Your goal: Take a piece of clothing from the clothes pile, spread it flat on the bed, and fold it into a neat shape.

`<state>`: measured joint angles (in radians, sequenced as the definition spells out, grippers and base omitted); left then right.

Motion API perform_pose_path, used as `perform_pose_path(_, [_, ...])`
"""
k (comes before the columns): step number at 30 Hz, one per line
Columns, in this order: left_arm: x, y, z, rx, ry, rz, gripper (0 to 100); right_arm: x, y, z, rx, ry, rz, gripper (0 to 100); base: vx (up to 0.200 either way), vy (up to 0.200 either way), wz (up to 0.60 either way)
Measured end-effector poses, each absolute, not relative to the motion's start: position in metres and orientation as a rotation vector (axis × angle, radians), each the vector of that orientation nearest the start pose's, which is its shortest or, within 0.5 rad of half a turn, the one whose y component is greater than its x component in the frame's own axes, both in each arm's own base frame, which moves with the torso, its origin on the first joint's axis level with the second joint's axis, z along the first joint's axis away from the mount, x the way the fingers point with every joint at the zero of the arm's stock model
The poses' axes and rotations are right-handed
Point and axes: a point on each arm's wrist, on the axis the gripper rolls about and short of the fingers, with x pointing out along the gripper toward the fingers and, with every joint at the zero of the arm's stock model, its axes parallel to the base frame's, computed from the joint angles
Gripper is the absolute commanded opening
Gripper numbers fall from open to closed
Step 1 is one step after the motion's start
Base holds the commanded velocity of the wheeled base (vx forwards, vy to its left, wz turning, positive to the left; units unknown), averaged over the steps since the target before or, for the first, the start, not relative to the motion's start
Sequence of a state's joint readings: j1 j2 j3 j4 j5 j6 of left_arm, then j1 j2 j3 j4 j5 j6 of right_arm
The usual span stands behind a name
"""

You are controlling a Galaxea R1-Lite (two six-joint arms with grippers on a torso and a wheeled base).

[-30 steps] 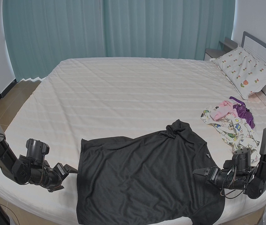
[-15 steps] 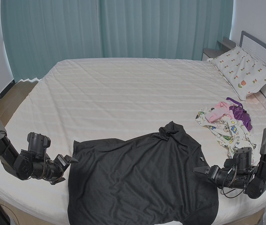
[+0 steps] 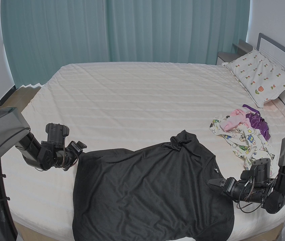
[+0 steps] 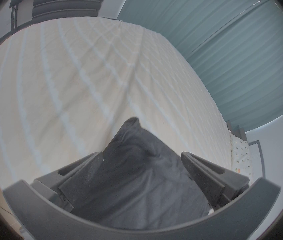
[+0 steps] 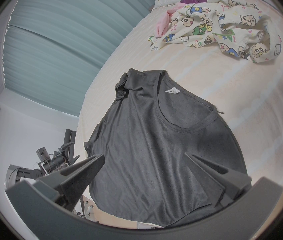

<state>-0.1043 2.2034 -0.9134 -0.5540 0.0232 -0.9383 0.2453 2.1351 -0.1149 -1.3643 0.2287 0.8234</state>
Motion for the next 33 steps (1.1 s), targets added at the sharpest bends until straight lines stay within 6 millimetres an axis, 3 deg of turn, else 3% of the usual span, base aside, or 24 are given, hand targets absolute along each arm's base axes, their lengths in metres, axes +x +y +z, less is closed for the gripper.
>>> perform_pose_path(8, [0.421,-0.04,0.0,-0.798,0.636,0.315,100,0.224,0.063,0.001,0.767,0.814,0.16,100,0.0,0.0,0.0])
perform_pose_path(13, [0.434,-0.041,-0.017,-0.741,0.639,0.31,100,0.224,0.065,0.0,0.763,0.817,0.166,100,0.0,0.0,0.0])
perform_pose_path(14, [0.435,-0.04,-0.02,-0.738,0.643,0.312,0,0.224,0.065,0.0,0.762,0.818,0.168,100,0.0,0.0,0.0])
perform_pose_path(25, [0.442,-0.034,-0.032,-0.795,0.63,0.35,0,0.235,0.072,0.0,0.75,0.789,0.179,100,0.0,0.0,0.0])
perform_pose_path(33, [0.447,-0.019,-0.026,-0.871,0.536,0.378,0,0.269,0.086,0.006,0.741,0.69,0.197,100,0.0,0.0,0.0])
